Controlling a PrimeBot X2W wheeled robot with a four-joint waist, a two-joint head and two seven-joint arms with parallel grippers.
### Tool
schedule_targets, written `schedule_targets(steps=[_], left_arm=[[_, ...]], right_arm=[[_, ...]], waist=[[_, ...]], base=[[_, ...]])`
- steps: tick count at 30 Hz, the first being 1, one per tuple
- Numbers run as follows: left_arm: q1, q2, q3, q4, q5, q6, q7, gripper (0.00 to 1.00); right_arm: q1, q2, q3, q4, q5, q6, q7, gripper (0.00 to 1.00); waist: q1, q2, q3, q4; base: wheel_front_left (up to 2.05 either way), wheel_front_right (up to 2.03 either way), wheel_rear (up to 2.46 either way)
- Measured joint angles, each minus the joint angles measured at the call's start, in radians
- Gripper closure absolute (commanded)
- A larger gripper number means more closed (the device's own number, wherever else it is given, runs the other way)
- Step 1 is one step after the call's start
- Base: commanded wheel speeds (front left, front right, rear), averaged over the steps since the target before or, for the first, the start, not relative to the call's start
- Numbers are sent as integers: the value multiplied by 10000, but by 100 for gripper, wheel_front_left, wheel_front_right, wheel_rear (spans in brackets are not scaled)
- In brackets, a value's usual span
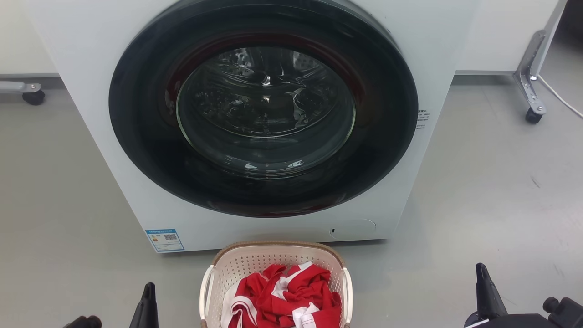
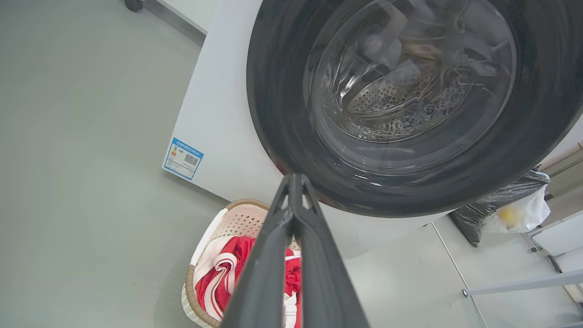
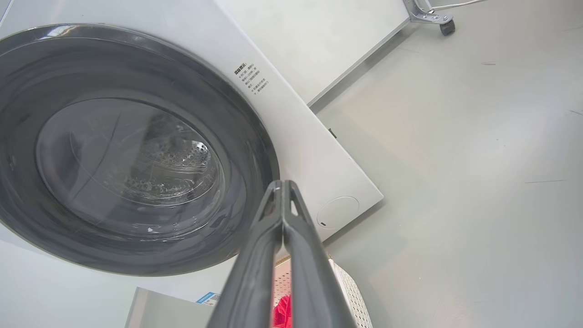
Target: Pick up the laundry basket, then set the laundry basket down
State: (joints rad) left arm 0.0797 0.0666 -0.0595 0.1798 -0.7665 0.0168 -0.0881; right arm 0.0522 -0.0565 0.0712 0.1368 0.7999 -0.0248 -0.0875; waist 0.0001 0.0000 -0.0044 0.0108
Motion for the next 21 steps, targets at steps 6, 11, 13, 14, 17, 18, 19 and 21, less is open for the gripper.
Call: schedule_targets(steps=[6, 11, 13, 14, 17, 18, 19, 21], left_arm=[[-188, -31, 192, 90, -943, -113, 249, 100], [-345, -38, 293, 217, -1695, -261, 431, 100], [-383, -44, 364, 251, -1908, -272, 516, 100], [-383, -50, 410, 288, -2086, -307, 518, 100], [-421, -56, 495, 357, -2508, -376, 654, 100], [-468, -59, 510, 378, -2673, -447, 683, 100], [-540, -61, 525, 389, -2878, -447, 706, 100], [-610, -65, 570, 408, -3108, -533, 790, 100]], right_arm=[[-85, 17, -221, 150, 894, 167, 242, 100], [-263, 31, -391, 311, 1599, 267, 428, 100], [-266, 36, -464, 360, 1856, 345, 476, 100], [-277, 36, -508, 385, 2027, 353, 525, 100], [-409, 46, -627, 495, 2429, 435, 621, 100], [-461, 46, -656, 512, 2587, 453, 667, 100], [-484, 48, -688, 543, 2746, 514, 700, 100], [-487, 54, -755, 621, 3007, 529, 782, 100]], waist=[[0, 1, 7, -12], [0, 0, 12, -22], [0, 0, 15, -25], [0, 0, 15, -28], [0, 0, 19, -34], [0, 0, 20, -35], [0, 0, 21, -37], [0, 0, 24, -41]], base=[[0, 0, 0], [0, 0, 0], [0, 0, 0], [0, 0, 0], [0, 0, 0], [0, 0, 0], [0, 0, 0], [0, 0, 0]])
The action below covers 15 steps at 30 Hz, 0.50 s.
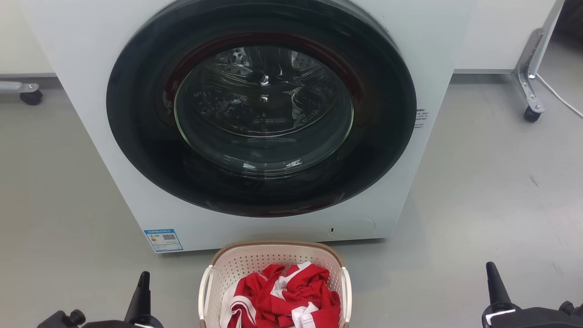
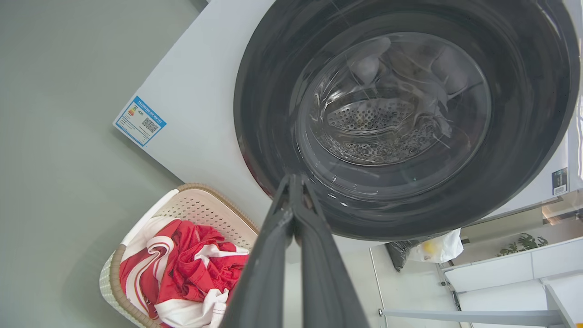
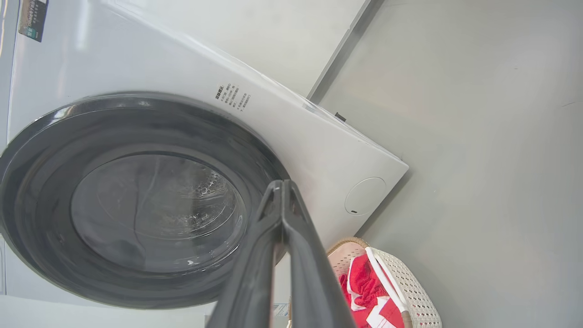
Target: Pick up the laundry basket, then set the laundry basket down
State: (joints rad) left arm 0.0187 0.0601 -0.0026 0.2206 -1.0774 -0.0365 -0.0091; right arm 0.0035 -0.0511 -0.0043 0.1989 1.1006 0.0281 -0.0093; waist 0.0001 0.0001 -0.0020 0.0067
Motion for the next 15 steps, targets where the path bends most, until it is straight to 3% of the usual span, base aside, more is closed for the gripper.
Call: schedule_targets(steps=[15], left_arm=[[-383, -63, 412, 341, -2397, -355, 570, 100]], right_arm=[[-402, 36, -589, 420, 2299, 426, 539, 100]], waist=[[0, 0, 18, -31]], base=[[0, 0, 0]])
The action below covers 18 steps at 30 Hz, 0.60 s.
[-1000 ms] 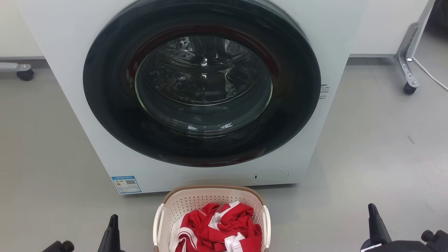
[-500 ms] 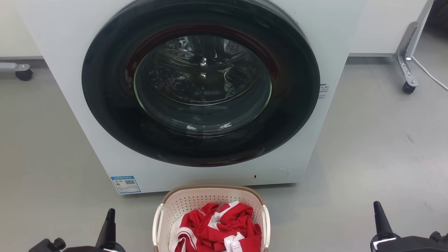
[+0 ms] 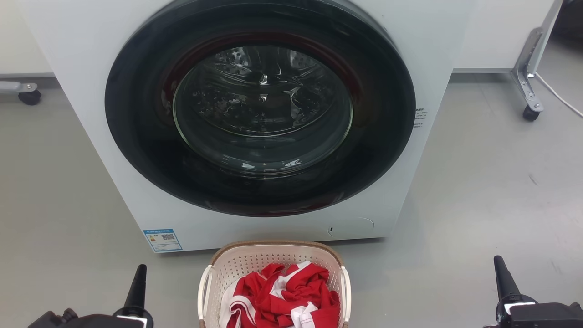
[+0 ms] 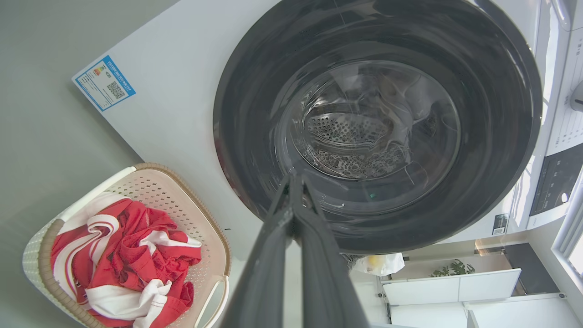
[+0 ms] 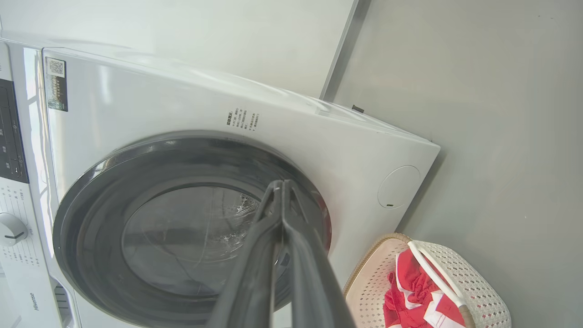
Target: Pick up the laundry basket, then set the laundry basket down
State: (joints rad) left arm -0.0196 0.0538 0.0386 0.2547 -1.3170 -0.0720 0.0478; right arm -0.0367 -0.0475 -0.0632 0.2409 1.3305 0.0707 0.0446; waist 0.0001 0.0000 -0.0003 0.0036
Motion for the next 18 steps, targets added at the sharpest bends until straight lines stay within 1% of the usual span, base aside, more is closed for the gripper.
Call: schedule_targets(steps=[2, 4, 5, 6, 7, 10, 18], left_arm=[[-24, -4, 96, 46, -245, -88, 52, 100], [-132, -4, 150, 102, -581, -92, 136, 100], [-132, -4, 150, 102, -581, -92, 136, 100], [-226, -13, 180, 130, -823, -207, 211, 100], [-226, -13, 180, 130, -823, -207, 211, 100], [-267, -27, 245, 226, -1300, -263, 309, 100], [-446, -86, 489, 351, -2491, -437, 585, 100]], right_arm=[[-4, 2, -69, 69, 257, 33, 79, 100], [-75, 8, -150, 167, 562, 90, 151, 100], [-75, 8, -150, 167, 562, 90, 151, 100], [-182, 10, -226, 213, 826, 151, 213, 100], [-182, 10, -226, 213, 826, 151, 213, 100], [-206, 12, -324, 272, 1271, 192, 341, 100], [-412, 29, -616, 523, 2405, 453, 608, 100]], waist=[[0, 0, 2, -4], [0, 0, 4, -8], [0, 0, 4, -8], [0, 1, 7, -12], [0, 1, 7, -12], [0, 0, 10, -17], [0, 1, 19, -33]], base=[[0, 0, 0], [0, 0, 0], [0, 0, 0], [0, 0, 0], [0, 0, 0], [0, 0, 0], [0, 0, 0]])
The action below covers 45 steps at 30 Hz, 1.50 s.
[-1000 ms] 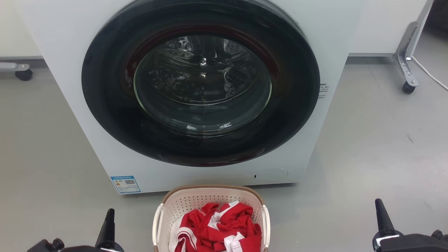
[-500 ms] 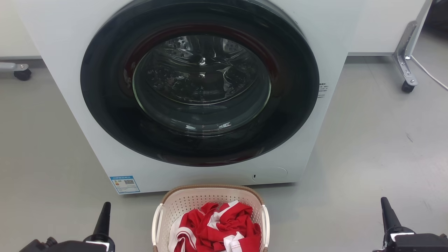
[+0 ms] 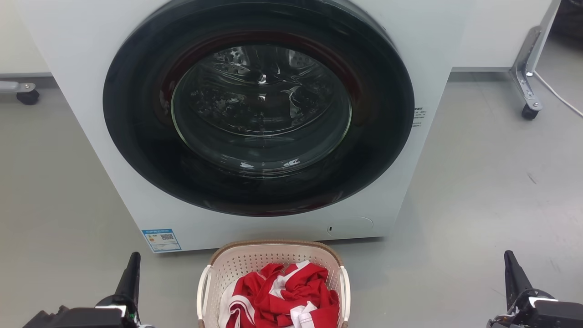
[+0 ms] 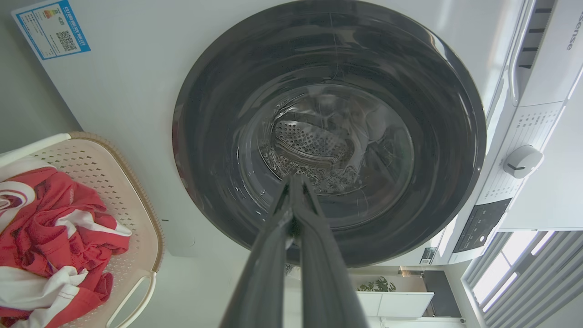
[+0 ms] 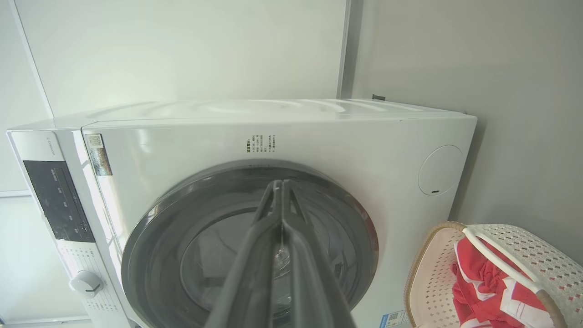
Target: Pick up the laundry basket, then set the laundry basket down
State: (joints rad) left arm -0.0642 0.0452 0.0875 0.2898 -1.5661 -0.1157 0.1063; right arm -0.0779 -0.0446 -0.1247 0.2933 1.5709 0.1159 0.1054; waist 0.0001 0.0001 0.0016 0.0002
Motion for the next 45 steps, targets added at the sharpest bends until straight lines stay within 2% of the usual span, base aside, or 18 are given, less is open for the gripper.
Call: schedule_targets(steps=[4, 45], left_arm=[[-163, -21, 27, 44, -339, -82, 75, 100], [-162, -33, 27, 59, -345, -82, 75, 100]], right_arm=[[-23, 4, -71, 48, 251, 31, 79, 100], [-145, 8, -73, 54, 265, 33, 79, 100]], waist=[[1, 0, 2, -3], [0, 0, 1, -3]], base=[[0, 0, 0], [0, 0, 0]])
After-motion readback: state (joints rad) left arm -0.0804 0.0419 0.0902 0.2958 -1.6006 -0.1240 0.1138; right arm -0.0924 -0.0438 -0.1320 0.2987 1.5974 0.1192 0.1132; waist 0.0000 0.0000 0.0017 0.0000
